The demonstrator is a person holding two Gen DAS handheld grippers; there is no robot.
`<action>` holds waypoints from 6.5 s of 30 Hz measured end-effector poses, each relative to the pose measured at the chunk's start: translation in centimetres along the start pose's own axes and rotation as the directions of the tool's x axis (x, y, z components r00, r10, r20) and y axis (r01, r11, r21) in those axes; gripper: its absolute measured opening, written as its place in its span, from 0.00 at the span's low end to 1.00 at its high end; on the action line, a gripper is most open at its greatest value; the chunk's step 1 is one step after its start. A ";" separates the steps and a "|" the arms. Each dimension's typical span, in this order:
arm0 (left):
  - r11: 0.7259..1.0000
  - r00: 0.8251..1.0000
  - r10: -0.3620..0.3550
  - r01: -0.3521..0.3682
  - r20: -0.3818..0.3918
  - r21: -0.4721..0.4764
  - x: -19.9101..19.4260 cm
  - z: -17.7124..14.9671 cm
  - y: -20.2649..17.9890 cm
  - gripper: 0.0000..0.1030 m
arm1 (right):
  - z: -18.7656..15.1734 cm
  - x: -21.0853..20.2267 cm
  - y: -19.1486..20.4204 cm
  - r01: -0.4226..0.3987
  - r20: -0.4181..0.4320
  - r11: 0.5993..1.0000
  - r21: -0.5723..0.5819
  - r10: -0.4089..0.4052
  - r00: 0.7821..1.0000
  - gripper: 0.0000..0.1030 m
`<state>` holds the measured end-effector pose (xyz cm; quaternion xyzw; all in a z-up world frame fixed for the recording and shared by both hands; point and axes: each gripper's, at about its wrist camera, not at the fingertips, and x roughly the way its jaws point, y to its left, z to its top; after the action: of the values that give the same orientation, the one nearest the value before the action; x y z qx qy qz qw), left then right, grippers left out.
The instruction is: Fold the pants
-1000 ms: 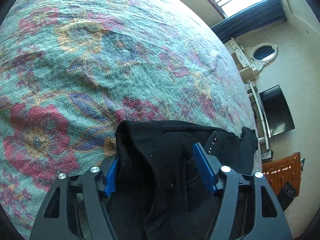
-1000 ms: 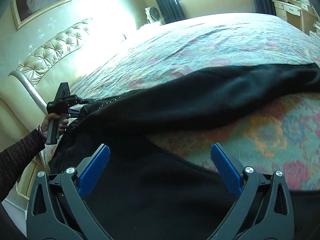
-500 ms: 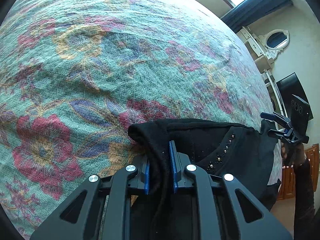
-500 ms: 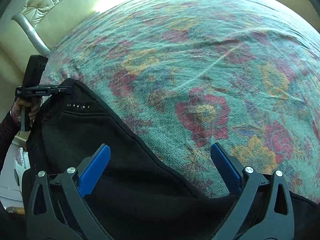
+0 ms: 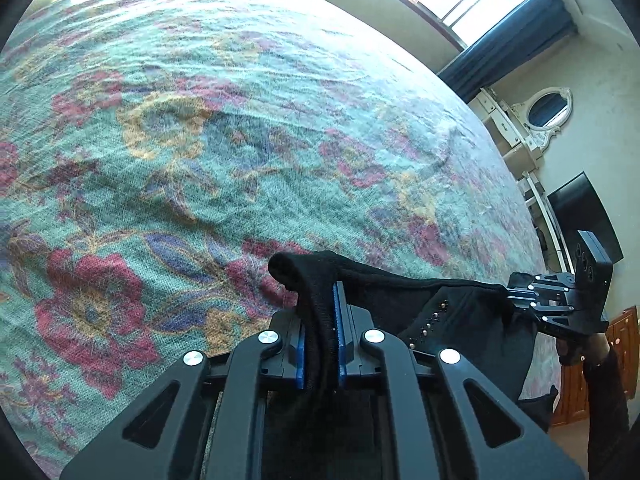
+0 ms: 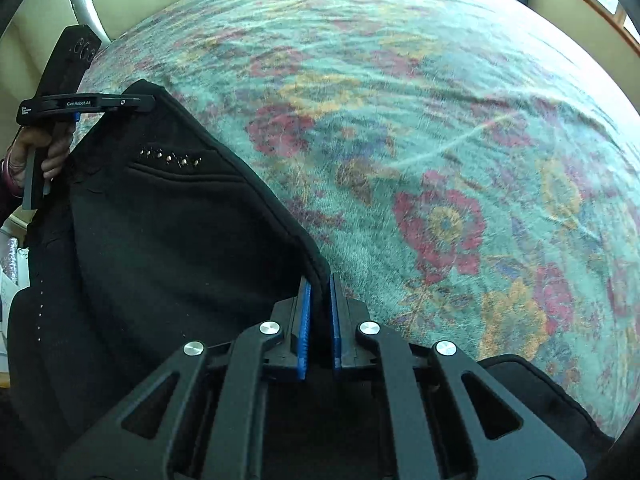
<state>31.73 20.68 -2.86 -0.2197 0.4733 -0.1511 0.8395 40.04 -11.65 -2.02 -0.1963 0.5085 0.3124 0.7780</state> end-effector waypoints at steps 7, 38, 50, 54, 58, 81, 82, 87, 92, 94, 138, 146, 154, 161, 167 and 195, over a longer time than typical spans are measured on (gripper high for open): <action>0.985 0.958 -0.157 0.169 0.238 -0.030 -8.0 0.0 -0.4 0.10 | -0.2 -9.6 5.7 0.315 0.322 0.946 -0.080 -0.274 0.906 0.08; 0.809 0.947 -0.189 0.300 0.259 -0.506 -14.1 -25.8 0.8 0.57 | -27.0 -12.9 8.7 -0.422 0.511 0.651 0.630 0.062 0.858 0.77; 0.690 0.886 -0.190 0.428 0.424 -0.584 -13.9 -29.0 0.9 0.78 | -29.4 -12.0 8.4 -0.468 0.525 0.561 0.683 0.068 0.848 0.77; 0.692 0.904 -0.160 0.390 0.397 -0.607 -12.8 -28.5 0.7 0.82 | -28.9 -11.3 8.1 -0.464 0.520 0.557 0.689 0.068 0.852 0.77; 0.709 0.918 -0.105 0.338 0.382 -0.619 -12.1 -27.0 0.6 0.81 | -29.0 -11.4 8.2 -0.466 0.520 0.562 0.684 0.073 0.851 0.78; 0.647 0.931 -0.151 0.347 0.332 -0.679 -12.4 -27.0 2.3 0.10 | -30.1 -7.2 2.8 -0.590 0.605 0.193 0.784 -0.026 0.796 0.27; 0.647 0.931 -0.153 0.348 0.332 -0.679 -12.5 -27.0 2.3 0.10 | -30.5 -6.8 2.7 -0.593 0.605 0.170 0.787 -0.027 0.796 0.21; 0.625 0.926 -0.170 0.366 0.337 -0.689 -12.3 -26.8 2.5 0.10 | -32.6 -6.4 3.2 -0.666 0.670 0.103 0.739 -0.010 0.742 0.22; 0.620 0.924 -0.182 0.374 0.337 -0.690 -12.5 -27.2 2.6 0.10 | -35.4 -8.2 2.5 -0.699 0.702 0.086 0.710 -0.165 0.693 0.37; 0.616 0.923 -0.182 0.375 0.338 -0.693 -12.4 -27.3 2.5 0.10 | -35.1 -7.6 1.9 -0.696 0.700 0.086 0.712 -0.158 0.697 0.37; 0.953 0.953 -0.135 0.200 0.272 -0.229 -16.1 -24.7 -9.4 0.78 | -41.2 -22.7 -11.8 -0.300 0.405 0.301 0.905 -0.397 0.824 0.69; 0.949 0.981 -0.186 0.193 0.051 -0.248 -7.3 -26.6 -14.0 0.80 | -29.4 -17.1 -21.4 -0.007 0.174 0.459 0.888 -0.321 0.931 0.70; 0.973 0.989 -0.148 0.148 0.011 -0.176 -6.2 -27.4 -16.6 0.83 | -28.8 -14.1 -23.2 0.046 0.109 0.477 0.877 -0.291 0.950 0.05; 0.954 0.955 -0.297 0.296 -0.016 -0.039 -6.1 -28.8 -23.0 0.83 | -35.8 -27.2 -19.5 -0.131 0.343 0.472 0.872 -0.397 0.851 0.05; 0.907 0.904 -0.420 0.420 -0.080 -0.008 -3.9 -31.1 -28.4 0.83 | -42.9 -34.2 -16.4 -0.201 0.416 0.441 0.874 -0.467 0.780 0.05; 0.766 0.893 -0.447 0.410 0.048 -0.496 5.7 -33.8 -30.6 0.62 | -49.9 -36.5 -15.3 -0.445 0.600 0.411 0.796 -0.433 0.673 0.05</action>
<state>4.12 -15.83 -6.75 -0.5231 0.4634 -0.2205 0.6804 6.64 -64.36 10.87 0.4060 0.2301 0.0366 0.8837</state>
